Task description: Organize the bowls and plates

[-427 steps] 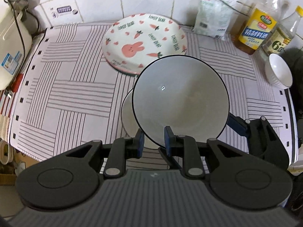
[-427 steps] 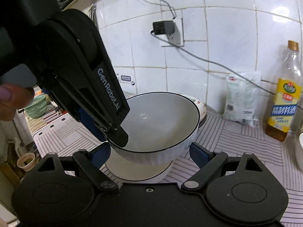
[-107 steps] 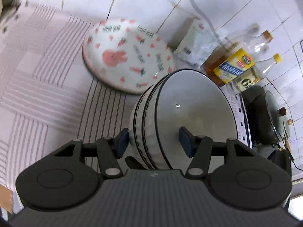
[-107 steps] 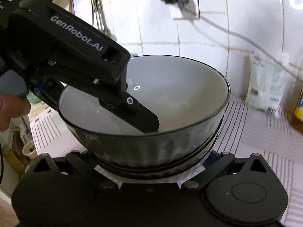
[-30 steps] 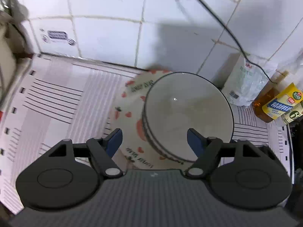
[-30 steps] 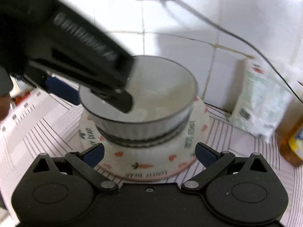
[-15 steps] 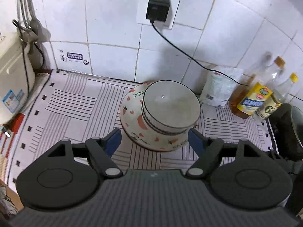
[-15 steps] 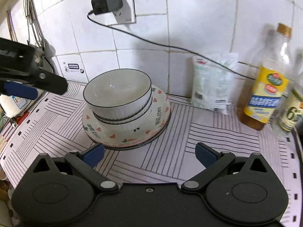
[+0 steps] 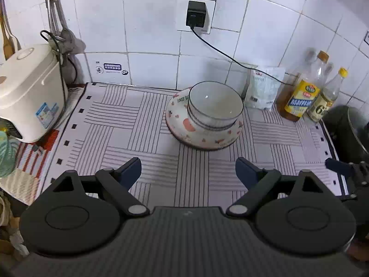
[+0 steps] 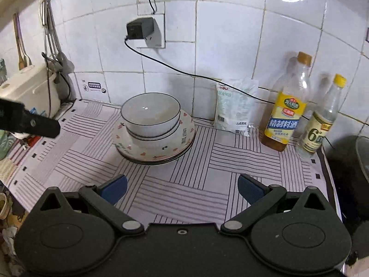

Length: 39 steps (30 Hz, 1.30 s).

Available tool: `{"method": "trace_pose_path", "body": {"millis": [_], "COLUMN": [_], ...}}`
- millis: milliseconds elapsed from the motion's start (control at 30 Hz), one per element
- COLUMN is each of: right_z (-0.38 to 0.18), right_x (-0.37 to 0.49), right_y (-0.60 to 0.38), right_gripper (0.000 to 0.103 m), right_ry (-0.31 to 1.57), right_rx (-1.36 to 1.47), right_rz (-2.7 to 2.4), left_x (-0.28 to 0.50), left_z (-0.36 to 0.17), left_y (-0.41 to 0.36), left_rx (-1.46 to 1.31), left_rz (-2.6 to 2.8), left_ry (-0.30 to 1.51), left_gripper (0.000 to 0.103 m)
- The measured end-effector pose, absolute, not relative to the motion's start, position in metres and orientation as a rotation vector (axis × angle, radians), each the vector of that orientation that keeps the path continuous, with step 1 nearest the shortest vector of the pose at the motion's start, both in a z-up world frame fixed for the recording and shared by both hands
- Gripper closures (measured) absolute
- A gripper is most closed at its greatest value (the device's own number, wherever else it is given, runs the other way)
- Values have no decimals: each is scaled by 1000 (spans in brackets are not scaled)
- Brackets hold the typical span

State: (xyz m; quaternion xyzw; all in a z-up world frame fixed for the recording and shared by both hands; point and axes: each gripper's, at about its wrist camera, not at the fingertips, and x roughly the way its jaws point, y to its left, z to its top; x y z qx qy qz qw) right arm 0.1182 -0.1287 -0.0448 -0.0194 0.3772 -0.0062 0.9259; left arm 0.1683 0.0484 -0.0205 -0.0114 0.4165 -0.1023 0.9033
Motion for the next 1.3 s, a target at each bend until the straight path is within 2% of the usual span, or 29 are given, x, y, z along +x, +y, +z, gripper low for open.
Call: {"method": "trace_pose_path", "body": {"millis": [367, 1300], "right_z": [-19, 11], "right_x": [62, -21], "right_y": [-129, -99], "right_gripper": [0, 0], "right_ry": [804, 614], "right_rx": [98, 37], "right_rz": [-97, -174], "left_x": [118, 45], "left_z": [-11, -3], "left_y": [57, 69], "left_rx": [45, 107], "left_rz": [-218, -197], "left_ry": [851, 741], "left_gripper": [5, 5]}}
